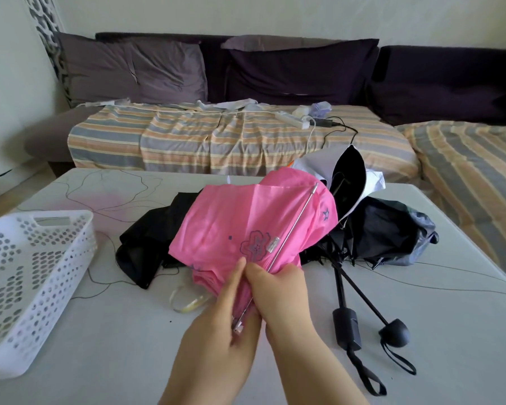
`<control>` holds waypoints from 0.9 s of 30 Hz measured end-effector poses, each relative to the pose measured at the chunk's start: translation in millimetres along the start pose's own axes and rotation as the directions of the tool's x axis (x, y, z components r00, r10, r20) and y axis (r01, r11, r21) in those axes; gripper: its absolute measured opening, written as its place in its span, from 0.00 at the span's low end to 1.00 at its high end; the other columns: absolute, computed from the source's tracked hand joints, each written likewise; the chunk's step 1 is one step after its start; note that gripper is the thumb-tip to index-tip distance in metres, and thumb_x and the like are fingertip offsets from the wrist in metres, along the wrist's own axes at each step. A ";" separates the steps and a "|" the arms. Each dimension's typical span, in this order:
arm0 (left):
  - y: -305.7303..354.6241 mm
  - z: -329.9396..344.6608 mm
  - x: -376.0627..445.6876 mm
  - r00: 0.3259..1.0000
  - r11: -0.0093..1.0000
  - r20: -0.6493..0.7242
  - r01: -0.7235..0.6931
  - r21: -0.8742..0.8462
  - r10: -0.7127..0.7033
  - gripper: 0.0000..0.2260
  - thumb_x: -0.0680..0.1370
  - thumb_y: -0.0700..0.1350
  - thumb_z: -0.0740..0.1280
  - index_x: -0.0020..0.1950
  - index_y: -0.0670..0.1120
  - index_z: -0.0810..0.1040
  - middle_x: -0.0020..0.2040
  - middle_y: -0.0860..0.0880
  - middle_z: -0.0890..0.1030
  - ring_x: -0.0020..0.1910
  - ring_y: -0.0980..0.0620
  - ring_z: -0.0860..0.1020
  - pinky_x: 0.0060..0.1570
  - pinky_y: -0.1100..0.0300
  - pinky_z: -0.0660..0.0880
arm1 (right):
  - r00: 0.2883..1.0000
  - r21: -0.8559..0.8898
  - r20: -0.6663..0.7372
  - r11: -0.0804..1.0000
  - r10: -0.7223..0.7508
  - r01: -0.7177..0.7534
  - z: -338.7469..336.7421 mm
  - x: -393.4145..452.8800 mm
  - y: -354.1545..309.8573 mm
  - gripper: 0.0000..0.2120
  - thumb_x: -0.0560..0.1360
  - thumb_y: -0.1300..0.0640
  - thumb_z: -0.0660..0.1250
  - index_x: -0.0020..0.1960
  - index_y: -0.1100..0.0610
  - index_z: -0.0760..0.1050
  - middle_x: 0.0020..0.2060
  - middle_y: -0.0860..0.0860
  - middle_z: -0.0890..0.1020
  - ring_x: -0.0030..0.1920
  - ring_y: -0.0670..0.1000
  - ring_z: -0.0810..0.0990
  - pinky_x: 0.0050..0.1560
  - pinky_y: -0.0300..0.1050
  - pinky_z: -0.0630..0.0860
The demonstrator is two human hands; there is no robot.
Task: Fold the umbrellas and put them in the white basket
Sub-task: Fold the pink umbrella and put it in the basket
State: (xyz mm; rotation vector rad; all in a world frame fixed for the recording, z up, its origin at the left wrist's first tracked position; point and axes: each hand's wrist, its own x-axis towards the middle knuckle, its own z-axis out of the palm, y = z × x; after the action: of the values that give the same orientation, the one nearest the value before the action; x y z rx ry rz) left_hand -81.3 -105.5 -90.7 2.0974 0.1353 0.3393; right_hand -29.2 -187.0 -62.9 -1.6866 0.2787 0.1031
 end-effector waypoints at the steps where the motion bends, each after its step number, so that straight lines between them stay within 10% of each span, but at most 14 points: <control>1: 4.9 -2.8 -2.2 0.998 0.997 0.045 0.049 -0.055 -0.047 0.25 0.77 0.48 0.66 0.60 0.77 0.62 0.49 0.58 0.81 0.39 0.65 0.79 0.41 0.71 0.76 | 1.000 -0.020 0.005 1.000 -0.017 0.018 -0.1 -1.9 -0.7 0.21 0.56 0.48 0.66 0.36 0.67 0.76 0.26 0.54 0.77 0.34 0.63 0.81 0.37 0.55 0.79; 6: 12.2 -12.7 -5.4 0.992 0.933 0.123 0.083 -0.350 -0.042 0.26 0.71 0.51 0.69 0.64 0.70 0.65 0.36 0.56 0.82 0.29 0.60 0.76 0.32 0.68 0.72 | 0.996 -0.067 0.064 0.995 -0.066 0.070 -8.2 -2.1 -10.2 0.13 0.67 0.54 0.71 0.35 0.61 0.72 0.26 0.53 0.73 0.27 0.51 0.72 0.29 0.48 0.74; 10: 18.7 -20.1 -2.3 0.993 0.875 0.071 0.114 -0.471 -0.091 0.21 0.68 0.53 0.66 0.61 0.66 0.73 0.29 0.59 0.79 0.29 0.61 0.76 0.32 0.56 0.80 | 0.978 0.034 0.164 0.992 -0.127 0.123 -11.5 -2.8 -12.5 0.20 0.74 0.37 0.61 0.44 0.55 0.76 0.40 0.51 0.83 0.44 0.51 0.82 0.50 0.52 0.78; 14: 27.7 -27.3 -1.6 0.977 0.720 -0.026 0.137 -0.680 -0.210 0.16 0.68 0.52 0.65 0.54 0.54 0.80 0.28 0.51 0.76 0.24 0.54 0.75 0.23 0.64 0.72 | 0.905 -0.316 0.038 0.854 -0.424 0.413 -12.6 3.3 1.5 0.14 0.77 0.39 0.56 0.51 0.45 0.74 0.49 0.47 0.74 0.54 0.51 0.70 0.56 0.47 0.66; 19: 28.2 -38.1 2.5 0.953 0.546 -0.009 0.167 -0.821 -0.304 0.15 0.71 0.53 0.61 0.39 0.41 0.71 0.25 0.47 0.71 0.19 0.51 0.69 0.16 0.65 0.63 | 0.938 -0.592 0.006 0.755 -0.346 0.282 -18.5 14.0 12.9 0.16 0.76 0.52 0.65 0.62 0.50 0.69 0.57 0.48 0.67 0.60 0.53 0.66 0.63 0.49 0.63; 21: 27.1 -40.8 3.4 0.952 0.527 0.001 0.171 -0.833 -0.308 0.14 0.72 0.52 0.61 0.41 0.40 0.71 0.26 0.47 0.71 0.19 0.52 0.70 0.16 0.65 0.64 | 0.817 -0.394 -0.073 0.769 -0.572 0.503 -20.6 6.6 4.7 0.08 0.74 0.56 0.65 0.53 0.50 0.71 0.50 0.45 0.70 0.56 0.52 0.70 0.58 0.43 0.69; 24: 20.9 -39.7 4.2 0.949 0.551 0.009 0.191 -0.812 -0.316 0.13 0.76 0.49 0.61 0.43 0.38 0.71 0.28 0.44 0.72 0.19 0.52 0.71 0.17 0.67 0.63 | 0.534 -0.302 -0.019 0.514 -0.845 0.803 -16.3 -10.9 -14.7 0.06 0.74 0.55 0.62 0.49 0.46 0.72 0.46 0.39 0.71 0.49 0.44 0.73 0.51 0.29 0.67; 27: 17.0 -35.7 4.1 0.956 0.634 -0.015 0.182 -0.752 -0.293 0.14 0.79 0.47 0.60 0.46 0.35 0.72 0.29 0.43 0.73 0.20 0.51 0.71 0.17 0.67 0.63 | 0.395 -0.319 0.081 0.352 -0.915 0.880 -10.1 -22.6 -20.5 0.05 0.74 0.57 0.63 0.48 0.53 0.77 0.46 0.41 0.71 0.49 0.45 0.73 0.53 0.33 0.68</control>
State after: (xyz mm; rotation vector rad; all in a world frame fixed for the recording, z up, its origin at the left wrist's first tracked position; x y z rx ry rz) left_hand -88.5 -84.2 -57.9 1.2051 0.2996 0.3058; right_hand -47.0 -191.9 -36.6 -1.9464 -0.6885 -0.8532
